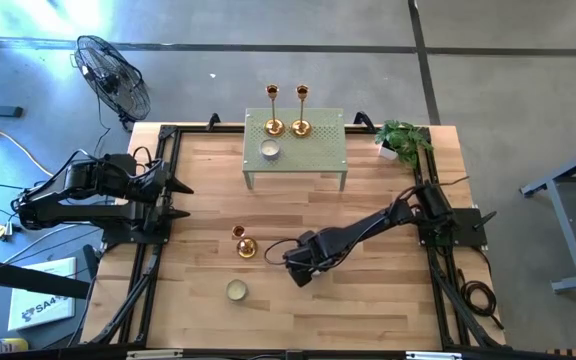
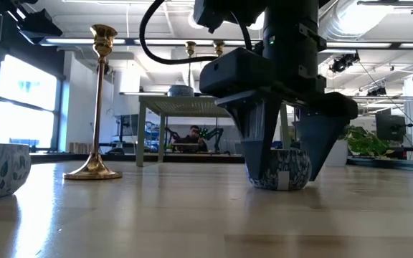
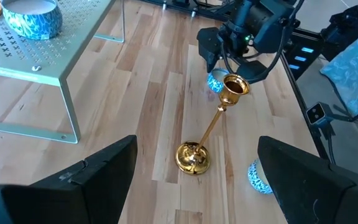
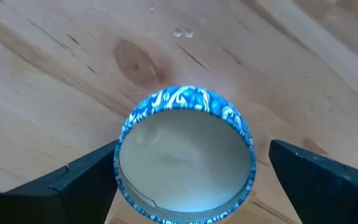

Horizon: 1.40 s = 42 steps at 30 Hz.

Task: Pick & Place candle stick holders
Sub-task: Put the right blue scented candle on the shelf

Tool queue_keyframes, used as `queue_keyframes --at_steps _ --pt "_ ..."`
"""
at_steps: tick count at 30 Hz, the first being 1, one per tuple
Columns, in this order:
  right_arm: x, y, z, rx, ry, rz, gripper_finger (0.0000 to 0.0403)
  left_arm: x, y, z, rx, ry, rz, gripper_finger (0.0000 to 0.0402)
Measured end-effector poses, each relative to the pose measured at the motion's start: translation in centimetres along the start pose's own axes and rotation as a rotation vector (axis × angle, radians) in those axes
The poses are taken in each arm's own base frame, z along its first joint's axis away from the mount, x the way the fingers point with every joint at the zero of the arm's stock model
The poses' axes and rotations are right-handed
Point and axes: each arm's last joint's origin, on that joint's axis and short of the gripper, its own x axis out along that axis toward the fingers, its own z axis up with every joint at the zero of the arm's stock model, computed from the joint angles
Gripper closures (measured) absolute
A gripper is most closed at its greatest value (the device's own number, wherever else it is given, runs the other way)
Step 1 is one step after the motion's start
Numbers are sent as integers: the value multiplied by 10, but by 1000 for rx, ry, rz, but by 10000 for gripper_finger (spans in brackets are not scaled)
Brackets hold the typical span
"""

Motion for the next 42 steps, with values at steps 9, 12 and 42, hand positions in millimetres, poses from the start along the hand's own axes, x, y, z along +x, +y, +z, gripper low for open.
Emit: queue_keyframes --at_steps 9,12,42 --pt "0 -2 12 17 -13 18 13 0 0 0 0 0 0 73" --pt "-1 -1 14 17 -14 32 13 0 0 0 0 0 1 73" --pt "-1 -2 16 6 28 47 13 0 0 0 0 -1 1 73"
